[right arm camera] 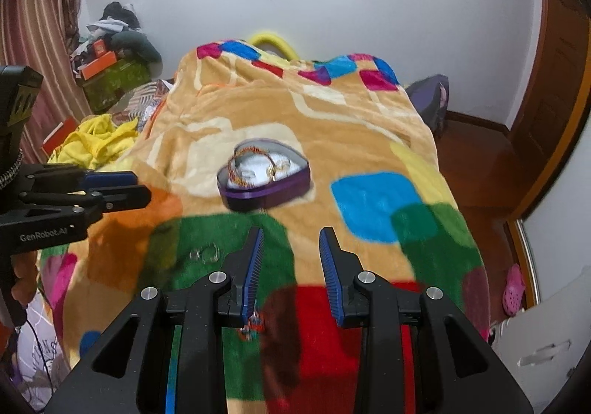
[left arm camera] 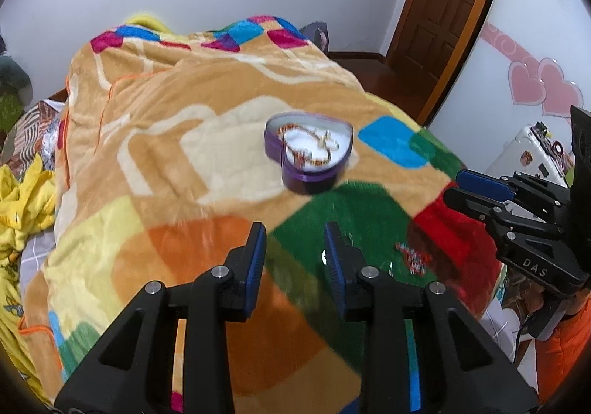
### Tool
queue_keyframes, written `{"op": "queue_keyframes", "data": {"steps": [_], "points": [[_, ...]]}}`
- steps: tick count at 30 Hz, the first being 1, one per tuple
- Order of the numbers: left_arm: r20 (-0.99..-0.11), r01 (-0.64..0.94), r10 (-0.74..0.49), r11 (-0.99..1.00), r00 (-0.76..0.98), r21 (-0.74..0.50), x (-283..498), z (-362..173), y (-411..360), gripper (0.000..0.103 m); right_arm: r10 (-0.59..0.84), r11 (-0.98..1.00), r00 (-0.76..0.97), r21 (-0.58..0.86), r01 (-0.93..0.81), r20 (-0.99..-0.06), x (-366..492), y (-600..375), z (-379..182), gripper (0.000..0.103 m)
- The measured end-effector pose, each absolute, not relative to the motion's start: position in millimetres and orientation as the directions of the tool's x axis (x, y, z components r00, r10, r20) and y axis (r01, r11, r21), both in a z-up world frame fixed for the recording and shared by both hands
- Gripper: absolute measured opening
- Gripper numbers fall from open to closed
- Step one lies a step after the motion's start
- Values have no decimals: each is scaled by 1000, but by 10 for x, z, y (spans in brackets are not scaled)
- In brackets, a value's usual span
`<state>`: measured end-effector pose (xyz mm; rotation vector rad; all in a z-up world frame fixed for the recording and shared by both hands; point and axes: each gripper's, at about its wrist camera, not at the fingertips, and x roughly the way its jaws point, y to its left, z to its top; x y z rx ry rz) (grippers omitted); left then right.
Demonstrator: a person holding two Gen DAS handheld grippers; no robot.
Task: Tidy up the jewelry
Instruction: 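Grasp the red-blue beaded earring with the right gripper while the left gripper approaches the silver ring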
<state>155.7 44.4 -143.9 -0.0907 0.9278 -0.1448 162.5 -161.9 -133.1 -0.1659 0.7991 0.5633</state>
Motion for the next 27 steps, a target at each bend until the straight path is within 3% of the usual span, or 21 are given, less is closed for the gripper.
{"op": "queue_keyframes", "data": {"steps": [17, 19, 21, 27], "points": [[-832, 72, -168, 986, 529, -152, 1281, -1806, 409, 32, 401, 825, 454, 98, -556, -796, 1516, -1513, -1874, 28], [-832, 75, -171, 985, 528, -155, 1294, -1810, 398, 32, 409, 814, 448, 96, -573, -795, 1498, -1501, -1870, 25], [-833, 80, -177, 984, 524, -159, 1316, -1825, 377, 32, 420, 793, 429, 93, -602, -800, 1477, -1468, -1883, 10], [-831, 95, -195, 981, 520, -171, 1370, -1838, 311, 32, 473, 788, 438, 144, -598, -765, 1486, -1554, -1793, 7]]}}
